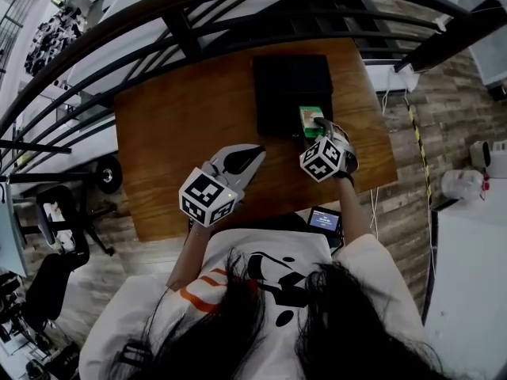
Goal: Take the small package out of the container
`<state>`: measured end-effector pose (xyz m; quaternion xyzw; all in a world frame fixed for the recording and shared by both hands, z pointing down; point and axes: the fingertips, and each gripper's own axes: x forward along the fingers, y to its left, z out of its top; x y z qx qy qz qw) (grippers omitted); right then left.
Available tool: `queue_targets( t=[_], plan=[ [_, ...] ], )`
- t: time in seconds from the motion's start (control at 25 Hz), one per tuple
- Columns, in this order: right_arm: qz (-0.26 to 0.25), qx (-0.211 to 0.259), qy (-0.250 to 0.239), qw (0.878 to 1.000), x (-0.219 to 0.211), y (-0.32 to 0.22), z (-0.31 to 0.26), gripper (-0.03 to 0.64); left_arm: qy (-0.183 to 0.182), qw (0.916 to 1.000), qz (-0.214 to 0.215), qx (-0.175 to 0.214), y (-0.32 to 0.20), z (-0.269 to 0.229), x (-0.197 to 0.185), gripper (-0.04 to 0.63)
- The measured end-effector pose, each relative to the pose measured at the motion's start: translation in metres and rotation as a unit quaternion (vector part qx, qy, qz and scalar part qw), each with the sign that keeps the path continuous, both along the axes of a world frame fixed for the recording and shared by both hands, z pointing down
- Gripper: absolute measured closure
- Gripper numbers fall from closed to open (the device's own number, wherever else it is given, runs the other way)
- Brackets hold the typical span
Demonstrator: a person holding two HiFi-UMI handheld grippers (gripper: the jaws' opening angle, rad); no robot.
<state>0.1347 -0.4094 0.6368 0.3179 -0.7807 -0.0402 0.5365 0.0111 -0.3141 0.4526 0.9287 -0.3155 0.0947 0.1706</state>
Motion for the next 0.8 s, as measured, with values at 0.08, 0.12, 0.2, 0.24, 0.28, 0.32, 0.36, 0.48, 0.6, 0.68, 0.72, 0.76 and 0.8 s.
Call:
queue_targets(
  t=[0.08,0.12,0.2,0.24,0.28,0.32,0.36,0.48,0.6,0.68,0.72,0.76,0.8],
  plan=[
    [-0.001,0.002,0.005,1.000,-0.001,-0.001,-0.002,0.371,-0.001,1.0000,-0.002,0.000,0.001,0.000,-0.004,0.595],
    [-0.004,0.001,0.007,1.000,-0.001,0.000,-0.003,0.377,-0.001,1.0000,-0.002,0.000,0.002,0.000,-0.004,0.595],
    [-0.011,0.003,0.011,1.000,-0.001,0.003,-0.003,0.385,-0.001,1.0000,-0.001,0.002,0.003,0.000,-0.004,0.595],
    [-0.013,0.005,0.011,1.000,-0.002,0.004,-0.005,0.389,-0.002,1.0000,-0.001,0.003,0.004,0.000,-0.003,0.595],
    [-0.014,0.009,0.010,1.000,-0.003,0.005,-0.007,0.397,-0.002,1.0000,-0.001,0.003,0.004,0.000,-0.004,0.595],
    [-0.015,0.013,0.009,1.000,-0.004,0.006,-0.011,0.412,-0.002,1.0000,0.000,0.003,0.004,0.000,-0.004,0.595],
    [-0.015,0.018,0.007,1.000,-0.005,0.007,-0.014,0.420,-0.003,1.0000,0.000,0.004,0.005,0.000,-0.005,0.595],
    [-0.009,0.028,-0.003,1.000,-0.007,0.008,-0.026,0.446,-0.004,1.0000,-0.003,0.005,0.005,-0.001,-0.009,0.595],
    [0.003,0.033,-0.018,0.999,-0.007,0.010,-0.036,0.463,-0.002,0.9999,-0.008,0.007,0.006,-0.001,-0.012,0.595],
    [0.009,0.037,-0.026,0.999,-0.007,0.013,-0.043,0.472,-0.002,0.9999,-0.009,0.008,0.007,-0.002,-0.014,0.595],
    [0.011,0.039,-0.029,0.999,-0.008,0.015,-0.046,0.476,-0.003,0.9999,-0.010,0.008,0.007,-0.002,-0.016,0.595],
    [0.013,0.040,-0.032,0.999,-0.009,0.017,-0.050,0.479,-0.003,0.9999,-0.010,0.008,0.008,-0.003,-0.017,0.595],
    [0.015,0.041,-0.035,0.998,-0.010,0.020,-0.054,0.480,-0.003,0.9999,-0.010,0.008,0.009,-0.003,-0.018,0.595]
  ],
)
